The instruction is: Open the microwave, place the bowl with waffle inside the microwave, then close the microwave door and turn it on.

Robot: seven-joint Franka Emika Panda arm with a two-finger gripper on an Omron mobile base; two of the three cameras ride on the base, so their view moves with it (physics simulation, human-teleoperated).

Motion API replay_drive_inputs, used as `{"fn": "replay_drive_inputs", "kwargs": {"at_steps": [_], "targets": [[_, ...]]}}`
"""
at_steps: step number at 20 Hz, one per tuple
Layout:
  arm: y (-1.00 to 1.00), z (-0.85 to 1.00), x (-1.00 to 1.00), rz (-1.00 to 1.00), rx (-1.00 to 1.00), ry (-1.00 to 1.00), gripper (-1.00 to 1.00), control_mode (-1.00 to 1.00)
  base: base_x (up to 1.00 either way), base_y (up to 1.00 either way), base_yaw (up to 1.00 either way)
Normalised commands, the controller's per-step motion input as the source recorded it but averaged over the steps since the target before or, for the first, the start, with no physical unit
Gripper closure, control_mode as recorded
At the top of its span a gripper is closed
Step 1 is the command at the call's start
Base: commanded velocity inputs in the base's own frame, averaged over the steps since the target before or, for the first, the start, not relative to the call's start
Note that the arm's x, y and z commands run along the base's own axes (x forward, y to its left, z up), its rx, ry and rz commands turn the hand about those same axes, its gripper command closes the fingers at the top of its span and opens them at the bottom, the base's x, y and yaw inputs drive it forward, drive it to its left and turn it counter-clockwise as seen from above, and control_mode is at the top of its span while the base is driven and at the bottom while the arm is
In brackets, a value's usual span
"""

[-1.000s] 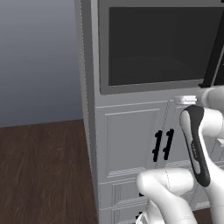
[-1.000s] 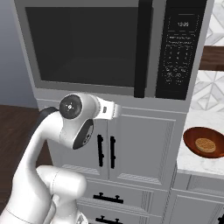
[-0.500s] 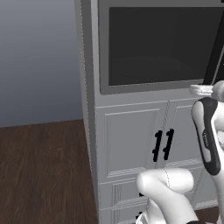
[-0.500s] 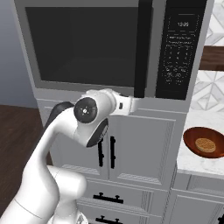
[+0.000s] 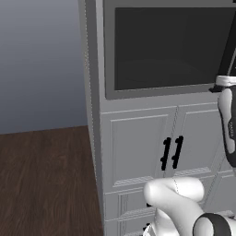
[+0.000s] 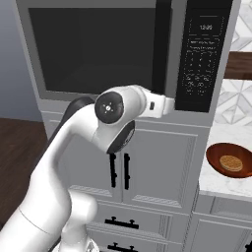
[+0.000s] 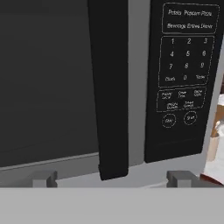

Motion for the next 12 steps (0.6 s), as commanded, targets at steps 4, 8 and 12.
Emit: {"fn": "replay_drive_inputs", "kwargs": {"at_steps": [4,8,12], "targets": [[-0.53,0.08,-0.36,0.00,0.00,-0.02,-1.00,-1.00,0.00,0.00,0.00],[-0.50,0.00,-0.04,0.00,0.00,-0.03,-1.00,-1.00,0.00,0.00,0.00],[-0.25,0.00,0.00,0.00,0.00,-0.01,-1.00,-1.00,0.00,0.00,0.00]]}}
